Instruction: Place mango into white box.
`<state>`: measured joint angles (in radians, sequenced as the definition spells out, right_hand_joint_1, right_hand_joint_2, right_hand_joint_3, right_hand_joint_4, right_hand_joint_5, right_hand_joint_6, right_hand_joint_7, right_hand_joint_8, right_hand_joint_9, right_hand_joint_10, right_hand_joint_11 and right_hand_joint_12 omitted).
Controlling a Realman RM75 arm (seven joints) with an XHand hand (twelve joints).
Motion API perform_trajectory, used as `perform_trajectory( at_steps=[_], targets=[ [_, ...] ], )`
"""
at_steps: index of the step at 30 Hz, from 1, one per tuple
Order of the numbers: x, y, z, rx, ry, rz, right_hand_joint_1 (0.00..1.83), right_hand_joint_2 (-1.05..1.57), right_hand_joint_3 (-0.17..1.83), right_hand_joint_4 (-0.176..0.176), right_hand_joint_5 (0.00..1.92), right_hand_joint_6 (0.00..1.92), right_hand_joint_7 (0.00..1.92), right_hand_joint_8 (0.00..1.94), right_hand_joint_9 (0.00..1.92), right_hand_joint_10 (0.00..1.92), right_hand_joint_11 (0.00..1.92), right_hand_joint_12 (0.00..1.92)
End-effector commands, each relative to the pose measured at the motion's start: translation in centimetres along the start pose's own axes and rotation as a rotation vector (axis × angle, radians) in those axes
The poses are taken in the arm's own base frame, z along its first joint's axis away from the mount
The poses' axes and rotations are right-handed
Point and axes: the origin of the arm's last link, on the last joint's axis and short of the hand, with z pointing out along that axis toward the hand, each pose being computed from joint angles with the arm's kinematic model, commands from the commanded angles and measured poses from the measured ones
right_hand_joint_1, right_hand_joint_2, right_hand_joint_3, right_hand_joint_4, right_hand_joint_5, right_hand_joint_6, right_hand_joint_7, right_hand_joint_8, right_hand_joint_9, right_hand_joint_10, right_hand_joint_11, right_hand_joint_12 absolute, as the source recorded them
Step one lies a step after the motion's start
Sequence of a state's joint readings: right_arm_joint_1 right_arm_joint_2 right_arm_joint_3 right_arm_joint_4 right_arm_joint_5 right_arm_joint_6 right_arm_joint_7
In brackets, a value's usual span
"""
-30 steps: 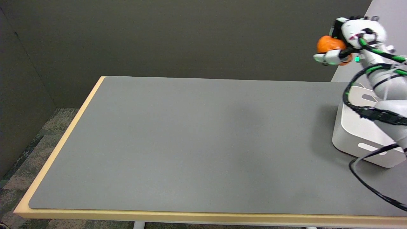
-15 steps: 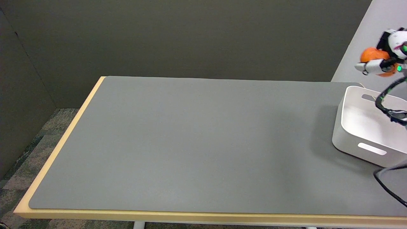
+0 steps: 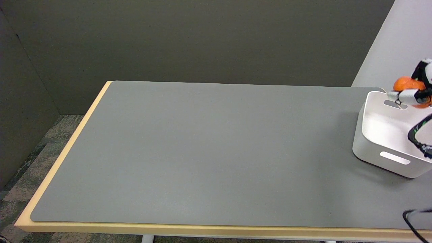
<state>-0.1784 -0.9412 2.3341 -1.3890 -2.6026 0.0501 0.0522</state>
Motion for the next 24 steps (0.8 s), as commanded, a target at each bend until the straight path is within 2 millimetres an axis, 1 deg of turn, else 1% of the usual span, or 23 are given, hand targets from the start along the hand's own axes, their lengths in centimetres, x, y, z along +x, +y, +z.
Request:
perform_trajectory(
  at_steps=[1, 5, 9, 14, 20, 21, 23, 24],
  targets=[
    [-5.2, 3.1, -6.6, -0.115, -0.129, 0.046, 1.15, 1.06, 0.53, -0.126, 0.53, 1.62, 0.78, 1.63, 0.83, 1.82, 0.53, 1.92],
    [-6.8, 3.2, -6.9, -0.123, -0.172, 0.056, 1.15, 1.06, 0.54, -0.119, 0.53, 1.62, 0.79, 1.63, 0.84, 1.83, 0.54, 1.92],
    [-7.7, 2.2, -6.7, -0.104, -0.194, 0.064, 1.15, 1.05, 0.55, -0.119, 0.53, 1.62, 0.79, 1.63, 0.84, 1.82, 0.56, 1.92],
    [-8.1, 1.2, -6.1, -0.078, -0.205, 0.068, 1.15, 1.05, 0.56, -0.118, 0.54, 1.62, 0.79, 1.63, 0.84, 1.83, 0.56, 1.92],
    [-7.8, 0.6, -5.5, -0.056, -0.198, 0.064, 1.15, 1.05, 0.56, -0.115, 0.53, 1.63, 0.79, 1.63, 0.83, 1.83, 0.56, 1.92],
    [-7.7, 0.5, -5.5, -0.055, -0.194, 0.064, 1.14, 1.06, 0.55, -0.117, 0.53, 1.63, 0.77, 1.64, 0.82, 1.83, 0.54, 1.92],
    [-7.6, 0.3, -5.5, -0.049, -0.196, 0.066, 1.12, 1.27, 0.2, -0.175, 0.52, 1.66, 0.57, 1.68, 0.73, 1.81, 0.28, 1.92],
    [-7.6, 0.3, -5.5, -0.048, -0.199, 0.067, 1.04, 1.05, 0.53, -0.096, 0.41, 1.42, 0.56, 1.55, 0.69, 1.71, 0.18, 1.92]
  ],
)
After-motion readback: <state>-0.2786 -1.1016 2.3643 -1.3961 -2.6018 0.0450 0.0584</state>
